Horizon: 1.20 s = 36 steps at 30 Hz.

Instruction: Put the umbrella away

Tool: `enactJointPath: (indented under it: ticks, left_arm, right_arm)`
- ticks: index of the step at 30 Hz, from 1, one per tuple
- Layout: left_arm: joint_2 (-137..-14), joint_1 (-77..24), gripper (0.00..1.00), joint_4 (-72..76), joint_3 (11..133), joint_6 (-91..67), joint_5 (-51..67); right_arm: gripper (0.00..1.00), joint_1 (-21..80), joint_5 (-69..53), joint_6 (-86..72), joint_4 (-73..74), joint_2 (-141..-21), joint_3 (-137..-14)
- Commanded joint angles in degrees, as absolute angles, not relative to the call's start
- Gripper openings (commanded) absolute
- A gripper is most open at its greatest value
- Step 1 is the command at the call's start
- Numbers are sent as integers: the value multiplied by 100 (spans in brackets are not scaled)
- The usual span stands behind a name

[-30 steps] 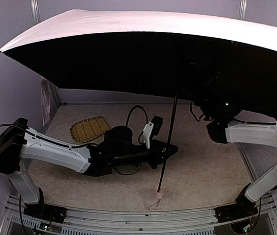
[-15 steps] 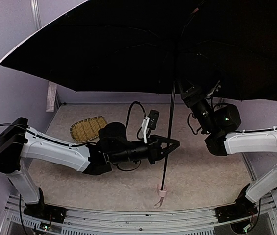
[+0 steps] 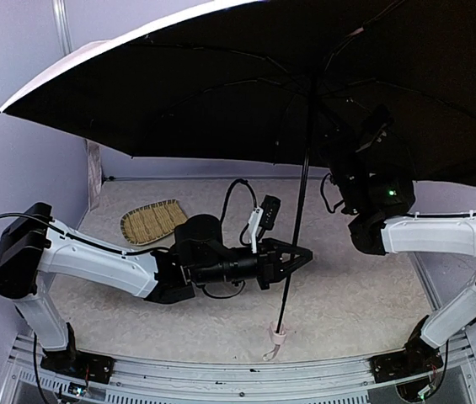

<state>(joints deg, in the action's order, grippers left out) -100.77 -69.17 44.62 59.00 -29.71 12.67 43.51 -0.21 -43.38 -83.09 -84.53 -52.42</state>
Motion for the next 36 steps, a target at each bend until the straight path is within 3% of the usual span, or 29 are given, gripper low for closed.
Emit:
enactJointPath:
  ticks: [1, 6, 12, 16, 20, 25, 26, 28, 30, 32, 36]
  left_arm:
    - [-9974, -6987, 0, 4867, 6111, -2680, 1342]
    - [-9947, -6985, 0, 4840, 6098, -2636, 1335]
    - [-9939, -6996, 0, 4851, 6088, -2630, 1339]
    - [-9939, -6996, 0, 4843, 6085, -2637, 1344]
    - [-9903, -6995, 0, 4842, 6058, -2620, 1305]
    - [-9866, -6996, 0, 4858, 6015, -2612, 1274]
    - [-9865, -6992, 0, 4864, 6020, -2611, 1274]
    - [-9857, -6991, 0, 4884, 6008, -2619, 1275]
    - [-9844, -6991, 0, 4902, 6007, -2615, 1271]
    - [-9842, -6995, 0, 4918, 5996, -2615, 1279]
    - [-9875, -7002, 0, 4895, 6031, -2620, 1311]
  right_arm:
    - [56, 4367, 196, -4624, -8598, -8651, -5331]
    - [49, 4360, 111, -4702, -8485, -8718, -5445]
    - [33, 4359, 134, -4717, -8491, -8658, -5400]
    - [12, 4358, 169, -4724, -8531, -8645, -5343]
    - [0, 4343, 212, -4711, -8469, -8598, -5281]
    - [0, 4307, 222, -4699, -8423, -8498, -5174]
    - [5, 4307, 211, -4683, -8447, -8474, -5150]
    - [34, 4307, 228, -4698, -8484, -8449, -5094]
    - [46, 4306, 264, -4715, -8622, -8422, -5013]
    - [45, 4305, 247, -4696, -8801, -8420, -4947]
    - [32, 4276, 88, -4713, -8673, -8428, -5039]
